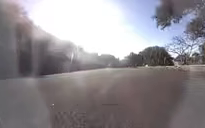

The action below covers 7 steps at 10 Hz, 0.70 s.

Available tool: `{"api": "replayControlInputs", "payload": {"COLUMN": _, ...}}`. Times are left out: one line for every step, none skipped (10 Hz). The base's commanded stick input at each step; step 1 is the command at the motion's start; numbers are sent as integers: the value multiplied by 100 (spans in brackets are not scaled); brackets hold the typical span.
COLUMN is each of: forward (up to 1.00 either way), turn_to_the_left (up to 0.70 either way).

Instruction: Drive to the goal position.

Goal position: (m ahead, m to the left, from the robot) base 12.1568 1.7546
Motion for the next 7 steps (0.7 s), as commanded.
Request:
{"api": "replayControlInputs", "payload": {"forward": 50, "turn_to_the_left": 0}}
{"api": "replayControlInputs", "payload": {"forward": 50, "turn_to_the_left": 0}}
{"api": "replayControlInputs", "payload": {"forward": 50, "turn_to_the_left": 0}}
{"api": "replayControlInputs", "payload": {"forward": 50, "turn_to_the_left": 0}}
{"api": "replayControlInputs", "payload": {"forward": 50, "turn_to_the_left": 0}}
{"api": "replayControlInputs", "payload": {"forward": 50, "turn_to_the_left": 0}}
{"api": "replayControlInputs", "payload": {"forward": 50, "turn_to_the_left": 0}}
